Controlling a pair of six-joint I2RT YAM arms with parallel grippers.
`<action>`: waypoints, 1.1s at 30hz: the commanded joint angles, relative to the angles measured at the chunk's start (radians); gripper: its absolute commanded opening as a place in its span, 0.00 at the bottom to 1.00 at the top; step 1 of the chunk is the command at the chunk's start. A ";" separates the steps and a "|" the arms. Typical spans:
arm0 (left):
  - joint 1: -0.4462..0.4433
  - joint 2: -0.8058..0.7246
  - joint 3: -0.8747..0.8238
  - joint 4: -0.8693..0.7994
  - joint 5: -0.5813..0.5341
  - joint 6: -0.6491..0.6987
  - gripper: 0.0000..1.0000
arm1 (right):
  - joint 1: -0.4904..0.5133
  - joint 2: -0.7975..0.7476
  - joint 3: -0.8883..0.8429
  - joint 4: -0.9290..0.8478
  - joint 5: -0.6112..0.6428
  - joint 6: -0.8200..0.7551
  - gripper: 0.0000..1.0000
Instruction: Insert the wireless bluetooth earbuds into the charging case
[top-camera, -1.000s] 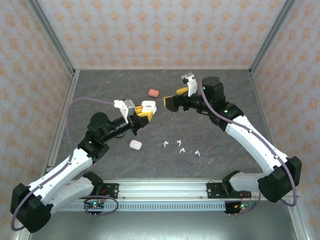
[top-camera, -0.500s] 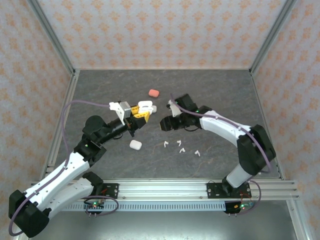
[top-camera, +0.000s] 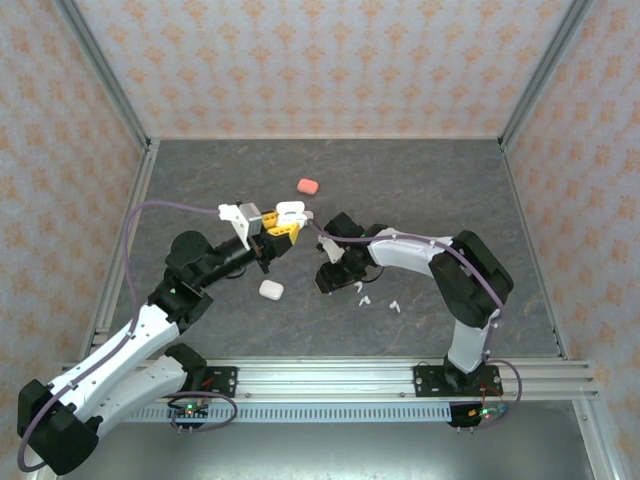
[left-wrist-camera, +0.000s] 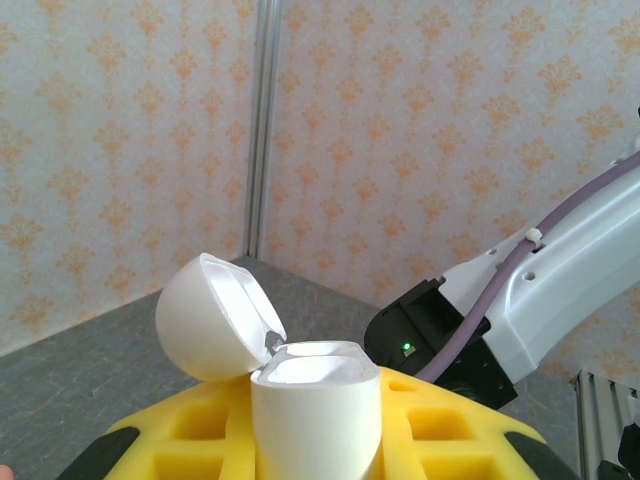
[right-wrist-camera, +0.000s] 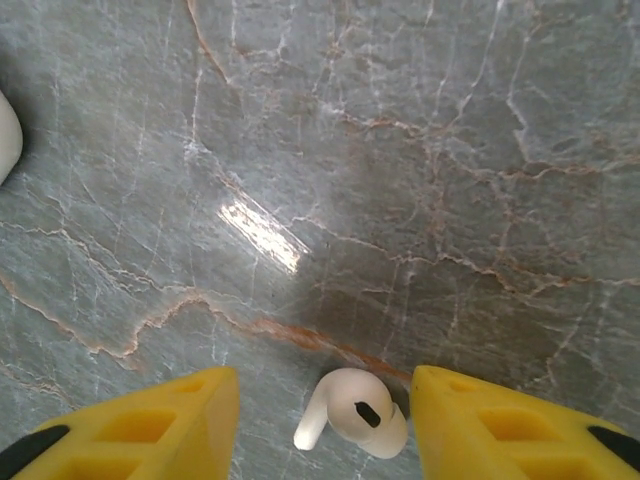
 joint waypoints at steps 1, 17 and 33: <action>-0.006 -0.004 -0.004 0.009 -0.016 0.027 0.00 | 0.014 0.001 0.010 -0.082 0.021 -0.021 0.48; -0.005 -0.006 0.002 -0.001 -0.017 0.029 0.00 | 0.029 0.064 0.040 -0.095 0.053 -0.029 0.28; -0.005 -0.004 0.005 0.009 -0.034 0.019 0.00 | -0.025 -0.216 0.089 -0.015 0.144 -0.030 0.22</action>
